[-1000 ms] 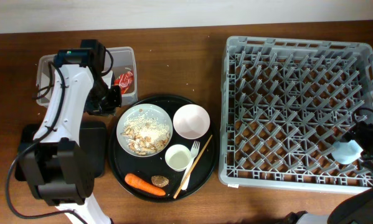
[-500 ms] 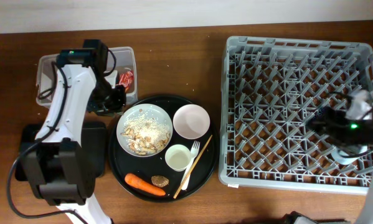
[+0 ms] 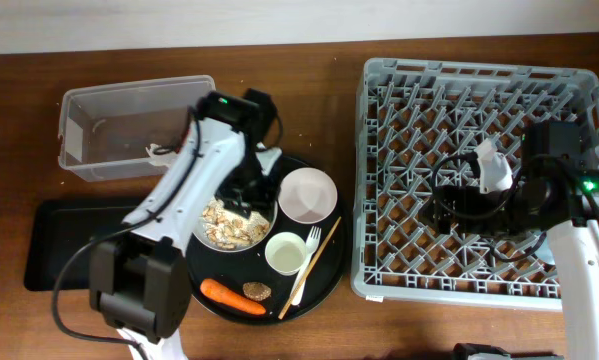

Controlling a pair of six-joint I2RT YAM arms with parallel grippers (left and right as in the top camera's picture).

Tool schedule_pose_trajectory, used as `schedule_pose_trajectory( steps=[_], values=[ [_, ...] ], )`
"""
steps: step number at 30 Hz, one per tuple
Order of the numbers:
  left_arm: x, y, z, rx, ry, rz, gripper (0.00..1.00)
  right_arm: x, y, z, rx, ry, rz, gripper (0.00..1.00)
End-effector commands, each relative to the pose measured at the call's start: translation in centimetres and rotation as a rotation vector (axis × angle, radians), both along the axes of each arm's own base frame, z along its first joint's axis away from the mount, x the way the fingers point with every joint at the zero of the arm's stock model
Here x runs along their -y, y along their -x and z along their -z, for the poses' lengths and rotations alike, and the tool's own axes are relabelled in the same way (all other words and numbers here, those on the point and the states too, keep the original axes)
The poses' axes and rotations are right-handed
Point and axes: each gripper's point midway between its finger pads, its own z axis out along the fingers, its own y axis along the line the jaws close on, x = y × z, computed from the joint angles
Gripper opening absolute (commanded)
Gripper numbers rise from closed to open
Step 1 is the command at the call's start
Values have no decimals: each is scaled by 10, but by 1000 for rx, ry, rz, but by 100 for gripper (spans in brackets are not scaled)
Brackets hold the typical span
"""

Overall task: Sort waste into correct bins and load items into the dishwasher rack
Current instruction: 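Grasp the white paper cup with the left gripper and lift it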

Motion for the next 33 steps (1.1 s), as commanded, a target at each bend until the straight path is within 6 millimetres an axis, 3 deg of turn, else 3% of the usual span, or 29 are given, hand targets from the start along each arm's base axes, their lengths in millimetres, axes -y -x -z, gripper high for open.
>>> schedule_pose_trajectory(
  steps=[1,12,15,18,26,33],
  values=[
    [6,27,10,-58,-19,49,42,4,-1,-2,11,35,-9,98],
    [11,42,48,-76,-31,54,41,5,0,-1,2,46,-6,98],
    [18,41,52,-55,-21,75,30,5,0,-1,2,46,-6,98],
    [23,40,52,-42,-19,72,27,5,1,-1,0,46,-6,98],
    [23,34,48,-25,-14,66,2,5,2,-1,-6,45,-6,98],
    [13,-1,12,89,4,12,1,5,2,-1,-7,45,-6,98]
  ],
)
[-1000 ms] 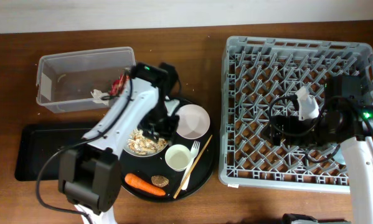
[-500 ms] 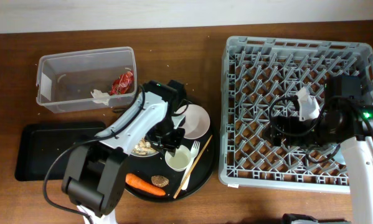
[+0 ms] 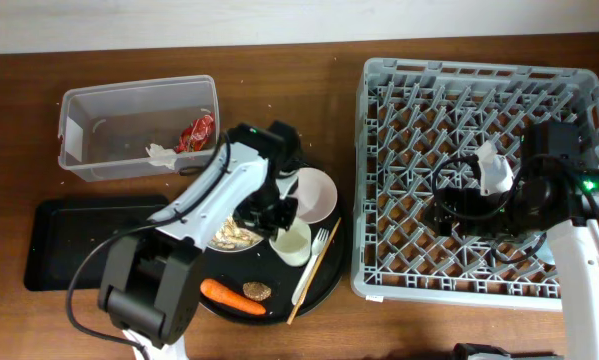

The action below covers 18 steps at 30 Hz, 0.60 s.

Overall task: Sort waste into correct bins and load items into the dishwasher rack
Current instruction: 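Grasp the white paper cup with the left gripper and lift it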

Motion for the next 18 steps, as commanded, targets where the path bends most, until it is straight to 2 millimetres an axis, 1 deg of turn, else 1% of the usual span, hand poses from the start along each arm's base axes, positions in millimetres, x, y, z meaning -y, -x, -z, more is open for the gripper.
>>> schedule_pose_trajectory(
  steps=[1,3,4,6,7,8,9,10,11,12,14,16,17,18],
  values=[
    [-7,-30,-39,125,33,-45,1,1,-2,-4,16,16,-13,98],
    [-8,-42,-55,157,74,-76,0,1,-1,-4,14,16,-14,98],
    [-4,-46,-62,163,122,-85,0,1,-1,-4,13,15,-14,98],
    [22,-52,-86,175,357,-27,0,0,-2,-4,19,16,-23,98],
    [33,-54,-98,182,464,-1,0,-3,-3,-6,36,1,-52,98],
    [51,-56,-117,195,649,57,0,-13,-5,-11,72,-53,-98,98],
    [60,-56,-130,204,760,90,0,-23,-8,-17,105,-109,-130,98],
    [70,-56,-147,216,896,127,0,-35,-13,-27,159,-187,-173,98],
    [76,-55,-160,224,994,154,0,-44,-17,-35,204,-244,-203,98],
    [84,-52,-178,230,1117,181,0,-52,-22,-44,253,-295,-231,98],
    [93,-47,-208,229,1304,214,0,-67,-31,-67,355,-415,-281,98],
    [97,-45,-225,228,1408,235,0,-78,-35,-86,431,-508,-327,98],
    [98,-42,-235,220,1467,245,0,-81,-37,-92,462,-535,-344,98],
    [98,-41,-240,216,1497,248,0,-82,-38,-96,479,-547,-354,98]
  ],
)
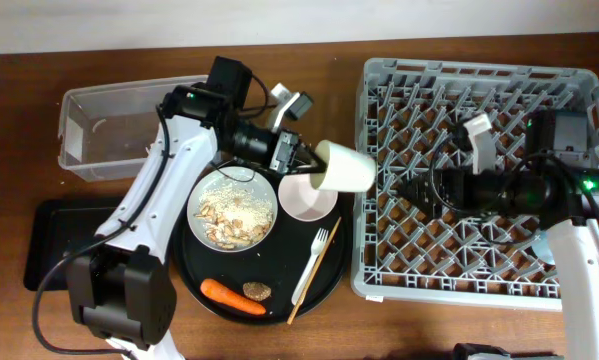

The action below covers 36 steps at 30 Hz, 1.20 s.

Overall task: Sort waste into correct bins and load items into the dishwasher rack
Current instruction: 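Grasp the white paper cup with the left gripper and lift it, then hand the white paper cup from the left to the right gripper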

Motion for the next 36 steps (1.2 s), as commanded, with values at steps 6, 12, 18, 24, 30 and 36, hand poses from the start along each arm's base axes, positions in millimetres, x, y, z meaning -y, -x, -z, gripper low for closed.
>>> schedule_pose_trajectory(
  steps=[6,12,18,24,30,36],
  values=[
    [10,22,-79,59,399,142,0,-48,20,-66,259,-317,-304,98],
    [11,22,-78,60,392,142,0,-72,30,-80,334,-367,-429,99],
    [15,25,-77,58,390,154,0,-83,32,-84,383,-363,-482,98],
    [26,37,-76,52,388,192,0,-83,32,-85,390,-361,-483,90],
    [30,38,-69,55,342,189,0,-82,26,-79,394,-318,-463,77],
    [30,37,-65,63,323,182,1,-81,26,-77,384,-309,-455,72]
  ],
)
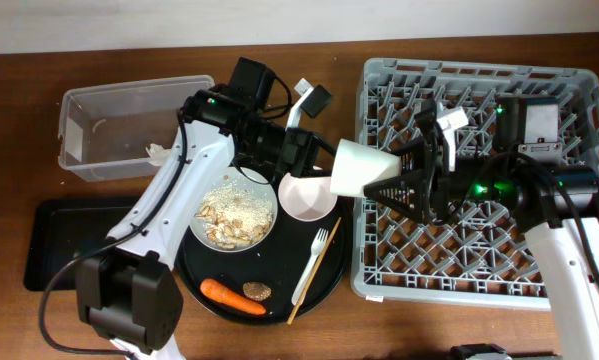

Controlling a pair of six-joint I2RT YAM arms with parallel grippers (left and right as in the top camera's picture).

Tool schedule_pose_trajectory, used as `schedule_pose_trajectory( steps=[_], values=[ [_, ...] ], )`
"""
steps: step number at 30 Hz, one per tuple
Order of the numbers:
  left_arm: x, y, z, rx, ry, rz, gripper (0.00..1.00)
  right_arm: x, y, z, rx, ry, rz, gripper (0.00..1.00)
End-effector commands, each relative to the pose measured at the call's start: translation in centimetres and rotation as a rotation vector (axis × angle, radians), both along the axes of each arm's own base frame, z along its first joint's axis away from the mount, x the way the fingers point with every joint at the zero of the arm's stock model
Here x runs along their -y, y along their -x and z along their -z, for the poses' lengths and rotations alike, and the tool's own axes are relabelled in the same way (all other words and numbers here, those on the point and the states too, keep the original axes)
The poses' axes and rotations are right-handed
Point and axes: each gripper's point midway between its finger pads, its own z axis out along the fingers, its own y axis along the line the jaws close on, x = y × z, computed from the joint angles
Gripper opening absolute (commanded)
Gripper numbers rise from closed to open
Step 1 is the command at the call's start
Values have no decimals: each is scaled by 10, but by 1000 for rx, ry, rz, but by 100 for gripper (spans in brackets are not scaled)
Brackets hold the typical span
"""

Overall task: Sort waste into correct bins and load items into the dishwasher rack
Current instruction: 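Hand the white paper cup from the left to the right gripper, then place the white cup in the dish rack with the right gripper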

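A cream paper cup [362, 167] hangs on its side in the air just past the left edge of the grey dishwasher rack [479, 75]. My left gripper [317, 160] is shut on the cup's left end. From the right, my right gripper [387, 186] stands open, its dark fingers [404, 168] spread at the cup's right end. On the round black tray [204, 275] lie a plate of food scraps [233, 212], a white bowl [305, 199], a fork [312, 263], a chopstick [314, 281], a carrot [232, 296] and a cookie [257, 291].
A clear plastic bin [129, 120] stands at the back left with a crumpled tissue [159, 152] inside. A flat black tray [69, 245] lies in front of it. The right arm stretches across the rack's middle.
The left gripper has carried the cup to the right, up to the rack's left edge. The right gripper, then over the rack's middle, is now at the cup and open.
At first the left gripper hung over the plate by the bin and the cup stood upright on the tray. Then a red wrapper lay in the bin and the gripper was down at the cup. Later the cup was held sideways above the bowl, and now at the rack.
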Motion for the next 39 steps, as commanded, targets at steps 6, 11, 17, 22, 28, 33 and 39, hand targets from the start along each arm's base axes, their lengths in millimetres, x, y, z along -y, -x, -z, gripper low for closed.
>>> schedule_pose_trajectory(
  steps=[6,11,17,22,28,33,39],
  values=[
    [0,-2,1,92,-60,-31,6,-2,-1,1,-23,31,22,63],
    [-2,-12,24,136,-189,-77,24,-2,-2,1,-23,33,24,62],
    [-29,-36,60,161,-412,-188,24,16,-23,29,-81,198,190,56],
    [-95,-58,103,113,-728,-328,23,45,-41,60,-132,393,375,54],
    [-157,-65,126,44,-939,-423,23,117,-62,84,-264,579,739,52],
    [-183,-71,133,25,-1019,-477,20,197,-55,90,-373,666,1002,53],
    [-197,-73,138,21,-1079,-506,20,287,-33,107,-529,718,1267,53]
  ],
)
